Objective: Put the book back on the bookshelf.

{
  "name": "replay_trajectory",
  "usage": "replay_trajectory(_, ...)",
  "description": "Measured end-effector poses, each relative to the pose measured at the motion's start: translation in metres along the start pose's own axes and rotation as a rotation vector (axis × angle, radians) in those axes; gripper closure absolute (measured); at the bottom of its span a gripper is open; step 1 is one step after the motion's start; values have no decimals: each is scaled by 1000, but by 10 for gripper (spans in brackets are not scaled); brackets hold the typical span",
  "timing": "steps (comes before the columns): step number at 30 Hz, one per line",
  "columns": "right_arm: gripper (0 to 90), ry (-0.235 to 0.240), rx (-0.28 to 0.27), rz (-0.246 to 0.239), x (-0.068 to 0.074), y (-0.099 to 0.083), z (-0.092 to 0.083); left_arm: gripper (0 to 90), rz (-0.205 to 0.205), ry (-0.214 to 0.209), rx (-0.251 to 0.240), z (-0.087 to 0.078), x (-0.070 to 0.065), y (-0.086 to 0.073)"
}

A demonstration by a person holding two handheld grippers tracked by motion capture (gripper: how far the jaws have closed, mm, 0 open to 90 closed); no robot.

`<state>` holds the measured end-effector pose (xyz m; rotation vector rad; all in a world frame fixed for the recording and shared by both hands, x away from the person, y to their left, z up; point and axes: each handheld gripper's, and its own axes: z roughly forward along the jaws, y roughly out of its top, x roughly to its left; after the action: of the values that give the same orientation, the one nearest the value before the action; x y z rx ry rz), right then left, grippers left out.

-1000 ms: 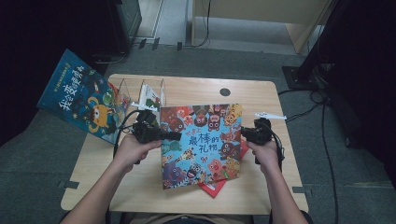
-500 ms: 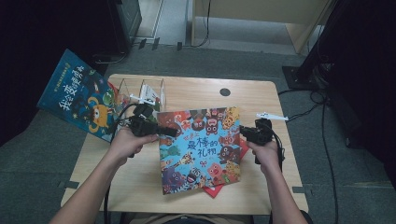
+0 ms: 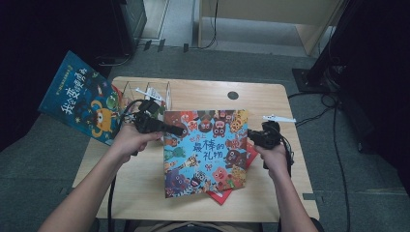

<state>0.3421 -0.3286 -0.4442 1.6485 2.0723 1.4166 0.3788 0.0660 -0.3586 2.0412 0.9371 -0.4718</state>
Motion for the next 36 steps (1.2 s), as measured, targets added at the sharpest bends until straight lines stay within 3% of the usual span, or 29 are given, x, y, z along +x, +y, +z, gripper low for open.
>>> replay_trajectory(2, 900, -14, 2, 1, 0, 4, 0, 741, 7, 11, -17, 0, -1, 1)
replay_trajectory(5, 900, -27, -14, -2, 4, 12, -4, 739, 51, 18, -52, -4, -3, 2)
replay_trajectory(9, 900, -46, -38, -41, 10, 23, -8, 725, 101, 58, -69, -8, -8, 1)
replay_trajectory(17, 900, -32, -71, -54, 12, 13, -7, 704, 84, 50, -36, -8, -4, -2)
replay_trajectory(20, 900, 9, -84, -36, 13, 12, -7, 706, 56, -6, -51, -14, -2, 2)
replay_trajectory(21, 900, 13, -87, -49, 16, 13, -6, 712, 71, -2, -28, -13, -3, 3)
replay_trajectory(22, 900, -12, -79, -68, 20, 13, -5, 727, 76, -9, -3, -12, -4, 3)
replay_trajectory(24, 900, -47, -39, -88, 21, 14, 0, 740, 69, 19, 54, -8, -5, 2)
replay_trajectory(27, 900, -21, -38, -75, 19, 11, 3, 736, 53, -1, 77, -7, 3, 1)
replay_trajectory(31, 900, -19, -20, -87, 20, 11, 4, 738, 31, -12, 144, -5, 6, 3)
replay_trajectory(36, 900, -19, -14, -83, 21, 11, 7, 731, 22, -11, 189, -4, 8, 6)
